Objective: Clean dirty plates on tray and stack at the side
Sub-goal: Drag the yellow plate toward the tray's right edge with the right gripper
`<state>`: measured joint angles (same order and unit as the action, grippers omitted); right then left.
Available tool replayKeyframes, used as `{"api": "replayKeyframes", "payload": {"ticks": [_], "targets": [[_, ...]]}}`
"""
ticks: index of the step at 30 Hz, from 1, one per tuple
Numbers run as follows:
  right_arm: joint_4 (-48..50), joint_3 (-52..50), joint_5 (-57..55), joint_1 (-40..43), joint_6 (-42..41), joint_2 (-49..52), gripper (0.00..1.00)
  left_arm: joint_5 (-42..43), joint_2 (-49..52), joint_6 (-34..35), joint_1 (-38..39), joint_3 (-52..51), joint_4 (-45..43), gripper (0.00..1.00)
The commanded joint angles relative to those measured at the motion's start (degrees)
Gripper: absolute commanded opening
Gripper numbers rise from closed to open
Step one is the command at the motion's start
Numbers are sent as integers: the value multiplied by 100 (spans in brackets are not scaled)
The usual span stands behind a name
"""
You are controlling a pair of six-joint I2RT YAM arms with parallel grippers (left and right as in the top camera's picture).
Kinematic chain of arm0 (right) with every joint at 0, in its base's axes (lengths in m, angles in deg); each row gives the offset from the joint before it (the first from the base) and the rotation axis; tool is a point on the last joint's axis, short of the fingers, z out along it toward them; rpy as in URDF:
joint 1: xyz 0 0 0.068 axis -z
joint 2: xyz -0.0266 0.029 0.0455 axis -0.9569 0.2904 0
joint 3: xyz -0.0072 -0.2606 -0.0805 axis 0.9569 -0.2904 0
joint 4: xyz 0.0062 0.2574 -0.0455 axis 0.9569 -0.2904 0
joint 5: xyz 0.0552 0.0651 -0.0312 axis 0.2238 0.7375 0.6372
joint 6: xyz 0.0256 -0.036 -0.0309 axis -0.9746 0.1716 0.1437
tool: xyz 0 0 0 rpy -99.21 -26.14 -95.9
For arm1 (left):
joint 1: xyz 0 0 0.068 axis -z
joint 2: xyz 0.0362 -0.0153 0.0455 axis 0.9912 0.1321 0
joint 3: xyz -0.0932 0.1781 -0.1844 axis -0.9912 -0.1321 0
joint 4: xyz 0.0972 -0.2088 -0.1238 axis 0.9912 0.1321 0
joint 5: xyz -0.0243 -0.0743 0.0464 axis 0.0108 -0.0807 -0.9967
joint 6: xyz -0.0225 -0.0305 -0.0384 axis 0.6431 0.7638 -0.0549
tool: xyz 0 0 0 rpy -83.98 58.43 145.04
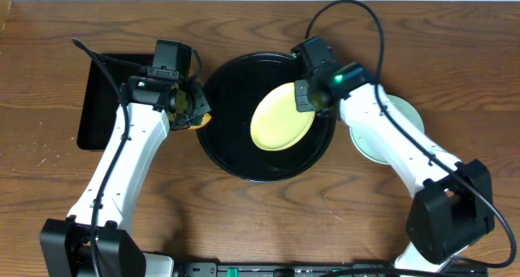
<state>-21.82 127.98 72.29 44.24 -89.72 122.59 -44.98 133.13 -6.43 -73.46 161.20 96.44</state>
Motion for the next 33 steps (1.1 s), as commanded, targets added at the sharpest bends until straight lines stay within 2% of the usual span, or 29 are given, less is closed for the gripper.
{"api": "replayKeyframes", "payload": {"ticks": [1,9,15,16,18,23,33], "targets": [[-83,-144,1141,142,118,-57,1,-76,-7,-57,-26,-39,-7,9],[-160,-581,1412,197,96,-57,1,-76,-7,-57,-26,-39,-24,9],[496,-896,981,199,310,-52,1,-76,-7,-57,-26,-39,-83,9],[638,-933,920,199,374,-35,3,-74,-7,-55,-26,-39,-96,9],[883,-957,782,203,437,55,17,-74,-7,-55,-26,-39,-111,9],[1272,-957,785,223,568,481,34,-74,-7,-57,-26,-39,-107,9],[1469,-957,896,343,612,1025,36,-76,-7,-57,-26,-39,-114,9]]}}
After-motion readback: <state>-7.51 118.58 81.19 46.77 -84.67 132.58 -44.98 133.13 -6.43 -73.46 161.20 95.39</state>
